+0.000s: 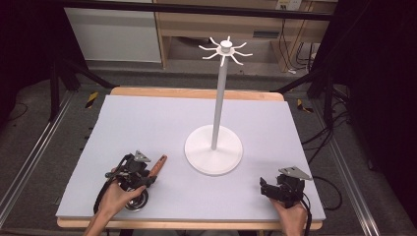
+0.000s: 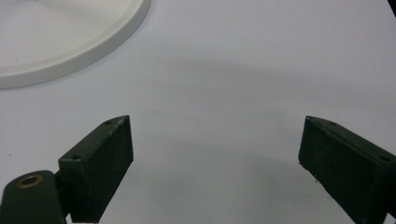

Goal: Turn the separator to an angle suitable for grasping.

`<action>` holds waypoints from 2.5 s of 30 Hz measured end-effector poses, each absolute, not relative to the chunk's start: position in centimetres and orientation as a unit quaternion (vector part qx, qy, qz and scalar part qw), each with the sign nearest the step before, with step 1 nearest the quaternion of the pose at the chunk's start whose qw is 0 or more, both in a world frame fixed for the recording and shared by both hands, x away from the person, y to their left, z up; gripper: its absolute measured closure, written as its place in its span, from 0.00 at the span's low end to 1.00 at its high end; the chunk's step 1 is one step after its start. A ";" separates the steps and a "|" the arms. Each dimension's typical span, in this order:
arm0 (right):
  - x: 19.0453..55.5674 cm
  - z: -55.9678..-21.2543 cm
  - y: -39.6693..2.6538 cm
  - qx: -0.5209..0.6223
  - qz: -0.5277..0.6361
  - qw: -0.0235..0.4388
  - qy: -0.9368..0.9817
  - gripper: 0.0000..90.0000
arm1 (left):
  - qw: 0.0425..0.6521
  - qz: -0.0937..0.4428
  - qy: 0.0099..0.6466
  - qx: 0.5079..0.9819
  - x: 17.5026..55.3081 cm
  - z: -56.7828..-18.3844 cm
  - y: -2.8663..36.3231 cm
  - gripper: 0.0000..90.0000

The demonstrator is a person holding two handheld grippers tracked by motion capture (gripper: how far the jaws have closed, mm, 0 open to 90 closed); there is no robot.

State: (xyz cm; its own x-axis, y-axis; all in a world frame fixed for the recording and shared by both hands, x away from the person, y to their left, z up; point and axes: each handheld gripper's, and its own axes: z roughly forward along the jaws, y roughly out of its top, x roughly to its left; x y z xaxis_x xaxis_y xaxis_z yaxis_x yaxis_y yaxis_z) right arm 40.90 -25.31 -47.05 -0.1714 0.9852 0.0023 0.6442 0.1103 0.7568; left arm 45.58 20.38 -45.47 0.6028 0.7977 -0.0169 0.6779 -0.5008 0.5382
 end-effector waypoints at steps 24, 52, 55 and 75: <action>40.9 -47.1 -25.3 0.586 0.317 0.266 0.697 0.12 | 0.222 0.119 0.421 0.871 45.8 -45.5 20.5 0.74; 41.0 -47.1 -25.5 0.586 0.317 0.261 0.699 0.12 | 0.184 0.118 0.391 0.894 48.8 -44.5 18.1 0.65; 41.1 -47.2 -25.5 0.585 0.316 0.260 0.700 0.12 | 0.181 0.116 0.390 0.895 49.0 -44.6 18.1 0.67; 41.2 -47.2 -25.5 0.588 0.314 0.252 0.701 0.12 | 0.174 0.097 0.398 0.895 49.8 -45.1 17.6 0.72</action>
